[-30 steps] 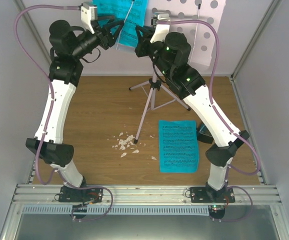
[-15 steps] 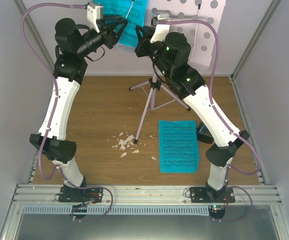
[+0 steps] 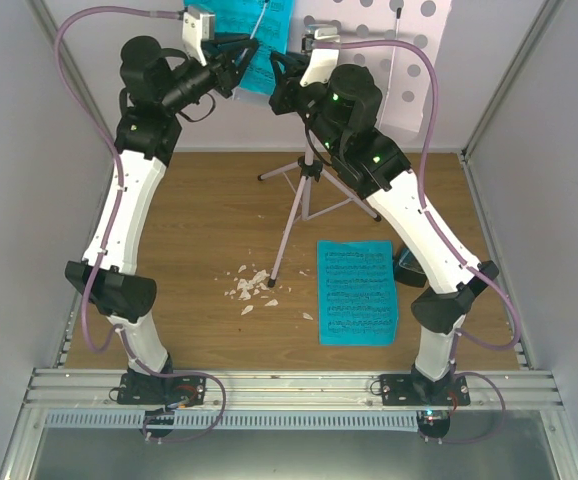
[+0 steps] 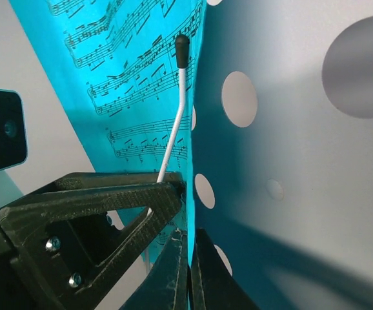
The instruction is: Pack up the instrument practice props
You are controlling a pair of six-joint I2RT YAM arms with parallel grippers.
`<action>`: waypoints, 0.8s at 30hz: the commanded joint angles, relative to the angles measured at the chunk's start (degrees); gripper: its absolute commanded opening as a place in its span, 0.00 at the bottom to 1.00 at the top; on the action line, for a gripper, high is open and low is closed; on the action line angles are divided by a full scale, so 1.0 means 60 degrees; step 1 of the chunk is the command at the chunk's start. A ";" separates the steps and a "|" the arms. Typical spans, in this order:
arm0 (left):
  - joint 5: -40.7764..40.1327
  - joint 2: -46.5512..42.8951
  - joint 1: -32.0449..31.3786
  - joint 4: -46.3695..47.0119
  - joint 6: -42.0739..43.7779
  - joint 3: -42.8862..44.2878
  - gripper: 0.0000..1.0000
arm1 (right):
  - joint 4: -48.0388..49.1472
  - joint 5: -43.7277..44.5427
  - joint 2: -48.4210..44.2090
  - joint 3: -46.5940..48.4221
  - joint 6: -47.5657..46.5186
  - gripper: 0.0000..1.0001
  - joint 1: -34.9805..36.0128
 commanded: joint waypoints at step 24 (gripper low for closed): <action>0.0004 -0.1375 -0.0178 0.3580 0.0577 -0.2627 0.00 | 0.0396 0.0821 -0.0219 -0.0229 0.0132 0.01 -0.0098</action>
